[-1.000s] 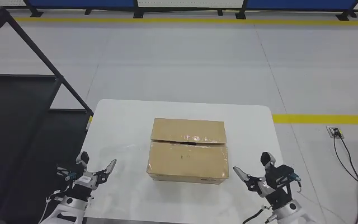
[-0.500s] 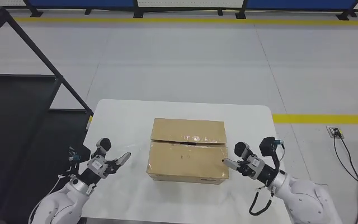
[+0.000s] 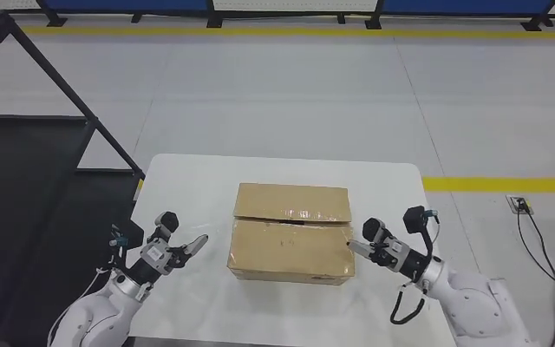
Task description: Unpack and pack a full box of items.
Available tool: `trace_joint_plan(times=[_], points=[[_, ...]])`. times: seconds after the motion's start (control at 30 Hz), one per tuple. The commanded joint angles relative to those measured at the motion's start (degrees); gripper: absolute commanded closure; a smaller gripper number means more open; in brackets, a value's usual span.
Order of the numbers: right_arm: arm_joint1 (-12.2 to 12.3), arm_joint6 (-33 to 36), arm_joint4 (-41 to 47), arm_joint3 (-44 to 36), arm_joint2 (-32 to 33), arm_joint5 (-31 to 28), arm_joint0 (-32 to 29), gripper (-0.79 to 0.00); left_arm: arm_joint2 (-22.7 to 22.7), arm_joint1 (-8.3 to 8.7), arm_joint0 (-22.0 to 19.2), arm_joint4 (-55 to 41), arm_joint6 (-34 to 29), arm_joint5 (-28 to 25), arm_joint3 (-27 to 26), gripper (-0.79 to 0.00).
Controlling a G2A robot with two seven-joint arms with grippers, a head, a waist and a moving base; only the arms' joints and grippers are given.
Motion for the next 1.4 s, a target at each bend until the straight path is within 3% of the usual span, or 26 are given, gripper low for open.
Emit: trace_joint_plan(times=[0.0,0.3,0.53,0.7,0.93,1.2,1.37], points=[[0.2,3.8,4.3,2.7,-0.6,0.0,2.2,-0.785,0.3,0.03,-0.3,0.1,0.1,-0.4,0.0,-0.785],[0.6,14.8,15.7,12.4,-4.1,-2.0,9.5,-0.785,0.6,0.03,-0.6,-0.3,0.0,0.3,0.2,-0.785],[1.1,20.4,25.2,13.9,-5.1,-5.7,10.9,-0.785,0.6,0.03,-0.6,-0.3,0.0,0.3,0.2,-0.785],[2.0,25.0,33.1,10.9,-3.7,-7.9,9.5,-0.785,0.6,0.03,-0.6,-0.3,0.0,0.3,0.2,-0.785],[5.5,26.1,36.7,-2.3,-1.8,-6.9,2.6,-0.785,1.8,-0.01,-1.2,-0.6,-1.1,1.3,-0.3,-0.785],[11.3,23.5,31.6,-8.4,-3.7,-9.5,-4.2,-0.785,4.3,0.82,-1.5,3.1,-5.8,-11.0,-0.3,-0.785],[14.8,20.1,25.6,-7.9,-9.3,-12.8,-5.2,-0.785,4.1,1.55,-1.0,5.1,-9.1,-16.6,1.0,-0.785]])
